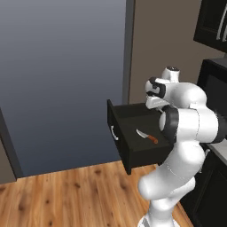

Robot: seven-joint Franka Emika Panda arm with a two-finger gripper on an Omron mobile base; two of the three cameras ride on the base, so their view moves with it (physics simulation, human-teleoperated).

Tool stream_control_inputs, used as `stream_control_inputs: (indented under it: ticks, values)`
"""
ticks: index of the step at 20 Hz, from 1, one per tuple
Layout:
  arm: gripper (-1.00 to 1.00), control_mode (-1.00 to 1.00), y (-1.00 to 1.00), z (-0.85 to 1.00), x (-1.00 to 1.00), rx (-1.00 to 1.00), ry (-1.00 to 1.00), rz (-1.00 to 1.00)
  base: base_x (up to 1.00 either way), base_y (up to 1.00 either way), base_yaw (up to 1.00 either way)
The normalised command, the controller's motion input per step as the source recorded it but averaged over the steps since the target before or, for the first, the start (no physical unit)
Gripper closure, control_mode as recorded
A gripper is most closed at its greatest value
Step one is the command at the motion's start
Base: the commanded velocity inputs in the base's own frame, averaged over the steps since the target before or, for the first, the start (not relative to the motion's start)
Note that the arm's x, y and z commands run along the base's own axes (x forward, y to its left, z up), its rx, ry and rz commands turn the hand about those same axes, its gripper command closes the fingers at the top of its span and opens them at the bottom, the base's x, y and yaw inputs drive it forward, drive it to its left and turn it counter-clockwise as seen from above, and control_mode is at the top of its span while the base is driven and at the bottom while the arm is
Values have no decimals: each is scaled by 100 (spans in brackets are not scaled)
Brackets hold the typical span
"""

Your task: Pick up the metallic utensils from the counter and place them in the open drawer. Make sure not to pick up any wooden utensils.

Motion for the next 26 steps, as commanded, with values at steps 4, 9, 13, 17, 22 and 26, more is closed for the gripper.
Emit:
stream_control_inputs:
  ticks: [4,9,13,17,22,26]
  values:
    - [100,-100,-19,-2,61,0,-9,4,0,0,0]
    - [100,-100,-23,-25,13,0,0,5,0,0,0]
    - [100,-100,-21,-83,0,0,-1,4,0,0,0]
    - [100,-100,-10,-100,0,0,0,5,0,0,0]
    - [100,-100,-1,-84,0,0,0,5,0,0,0]
    - [100,-100,0,-36,0,0,0,6,0,0,0]
